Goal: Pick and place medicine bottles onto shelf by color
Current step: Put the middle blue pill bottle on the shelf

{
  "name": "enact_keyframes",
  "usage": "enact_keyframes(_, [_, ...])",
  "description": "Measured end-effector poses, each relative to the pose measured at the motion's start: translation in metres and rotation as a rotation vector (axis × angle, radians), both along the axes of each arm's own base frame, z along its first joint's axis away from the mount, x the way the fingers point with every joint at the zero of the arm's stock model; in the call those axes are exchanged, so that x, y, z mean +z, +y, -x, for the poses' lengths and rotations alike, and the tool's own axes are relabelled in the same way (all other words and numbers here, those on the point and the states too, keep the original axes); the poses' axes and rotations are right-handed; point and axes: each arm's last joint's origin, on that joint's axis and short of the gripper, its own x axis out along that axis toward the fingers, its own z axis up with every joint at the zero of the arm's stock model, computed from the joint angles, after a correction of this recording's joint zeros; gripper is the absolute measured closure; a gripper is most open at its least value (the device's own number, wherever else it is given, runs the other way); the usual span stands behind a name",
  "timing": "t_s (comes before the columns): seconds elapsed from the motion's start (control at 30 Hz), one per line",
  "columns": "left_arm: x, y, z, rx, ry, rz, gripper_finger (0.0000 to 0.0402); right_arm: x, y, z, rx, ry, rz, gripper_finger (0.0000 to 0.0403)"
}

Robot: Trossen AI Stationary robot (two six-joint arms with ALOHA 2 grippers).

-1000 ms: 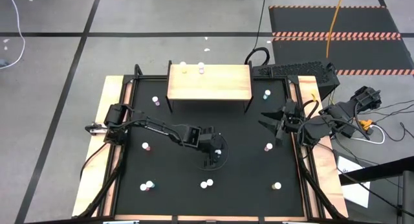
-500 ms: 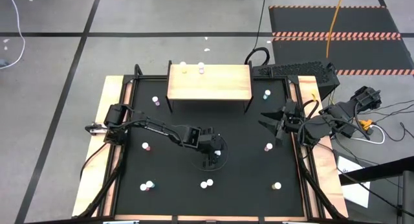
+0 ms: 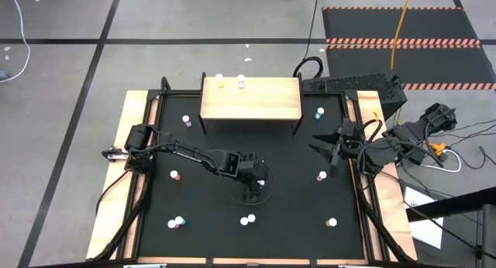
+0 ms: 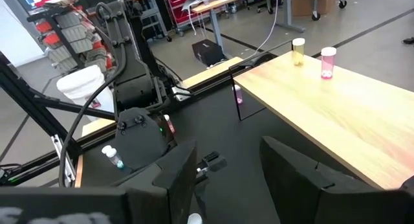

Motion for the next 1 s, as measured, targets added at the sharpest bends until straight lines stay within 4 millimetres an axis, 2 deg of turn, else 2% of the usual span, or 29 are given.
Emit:
enact_keyframes(0.27, [0.0,0.0,0.0,0.003,0.0,0.008,0.027,0.0,0.0,0.0,0.0,0.0,0.0,0.0239])
enact_keyframes(0.5, [0.004,0.005,-0.002,0.02,0.007,0.013,0.0275,0.0,0.0,0.0,0.011,0.012,0.034,0.0239])
enact_keyframes(0.63, [0.024,0.012,-0.006,0.019,-0.004,0.003,0.0276,-0.001,-0.002,0.0,0.019,0.038,0.093,0.0239])
enact_keyframes(0.77, [0.053,0.027,-0.01,0.031,-0.011,-0.017,0.0276,-0.007,-0.009,0.003,-0.007,0.115,0.136,0.0239])
enact_keyframes(1.0, [0.109,0.07,-0.018,0.094,-0.054,-0.047,0.0276,-0.025,-0.019,0.011,0.02,0.294,0.146,0.0239])
